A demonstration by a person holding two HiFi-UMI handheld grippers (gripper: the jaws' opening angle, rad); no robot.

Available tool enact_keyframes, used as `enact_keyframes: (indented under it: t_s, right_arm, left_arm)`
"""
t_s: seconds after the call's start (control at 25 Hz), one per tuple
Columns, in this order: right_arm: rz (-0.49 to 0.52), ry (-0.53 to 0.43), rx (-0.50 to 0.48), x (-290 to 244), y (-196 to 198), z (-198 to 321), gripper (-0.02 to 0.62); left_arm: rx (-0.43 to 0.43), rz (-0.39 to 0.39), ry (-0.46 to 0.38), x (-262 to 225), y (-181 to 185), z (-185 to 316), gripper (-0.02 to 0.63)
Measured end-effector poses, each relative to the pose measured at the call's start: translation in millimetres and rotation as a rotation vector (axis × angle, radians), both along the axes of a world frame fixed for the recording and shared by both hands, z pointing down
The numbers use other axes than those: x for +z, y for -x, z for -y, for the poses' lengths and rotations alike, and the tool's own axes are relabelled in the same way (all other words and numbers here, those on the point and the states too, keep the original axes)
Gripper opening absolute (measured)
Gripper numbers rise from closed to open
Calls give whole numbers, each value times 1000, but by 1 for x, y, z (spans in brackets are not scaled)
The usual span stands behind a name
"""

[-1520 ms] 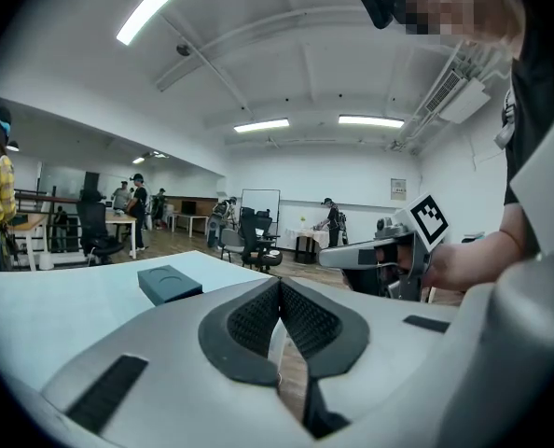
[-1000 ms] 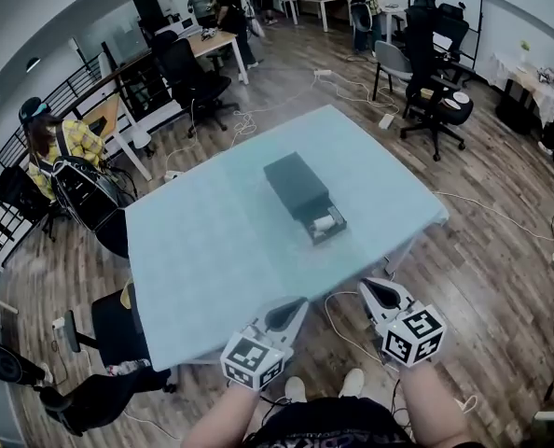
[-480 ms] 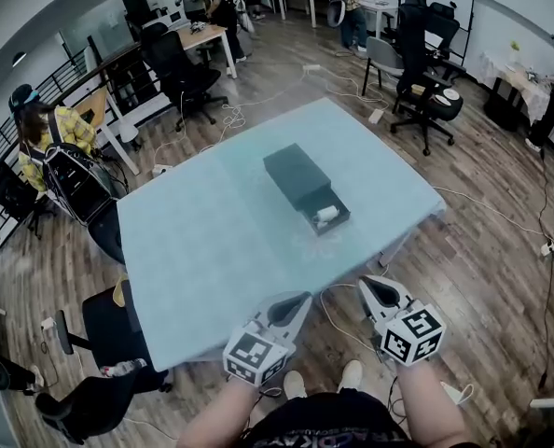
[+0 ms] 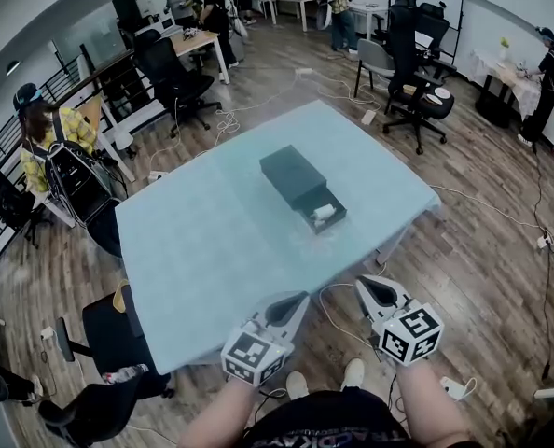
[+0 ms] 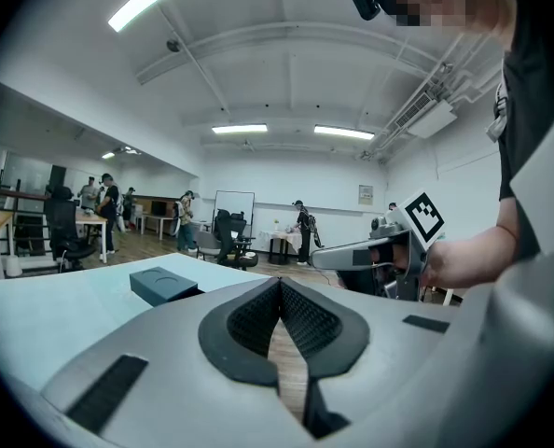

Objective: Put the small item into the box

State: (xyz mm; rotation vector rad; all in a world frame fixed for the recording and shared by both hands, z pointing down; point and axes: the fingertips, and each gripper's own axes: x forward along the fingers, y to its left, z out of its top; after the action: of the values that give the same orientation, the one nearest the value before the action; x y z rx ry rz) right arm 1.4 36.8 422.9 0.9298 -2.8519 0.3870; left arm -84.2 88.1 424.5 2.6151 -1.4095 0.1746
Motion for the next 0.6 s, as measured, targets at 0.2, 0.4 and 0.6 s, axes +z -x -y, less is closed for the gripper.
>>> enact_keyframes:
  t_s: [0.2, 0.4, 0.6]
  right_arm:
    - [-1, -7, 13, -2, -7, -3, 18]
    - [3, -8, 18, -5, -11, -4, 18]
    - [4, -9, 17, -5, -15, -2, 18]
  left_arm:
    - [9, -2, -5, -2, -6, -1, 34]
    - [11, -1, -8, -4, -8, -2, 34]
    - [9, 3, -13, -6, -13, -2, 34]
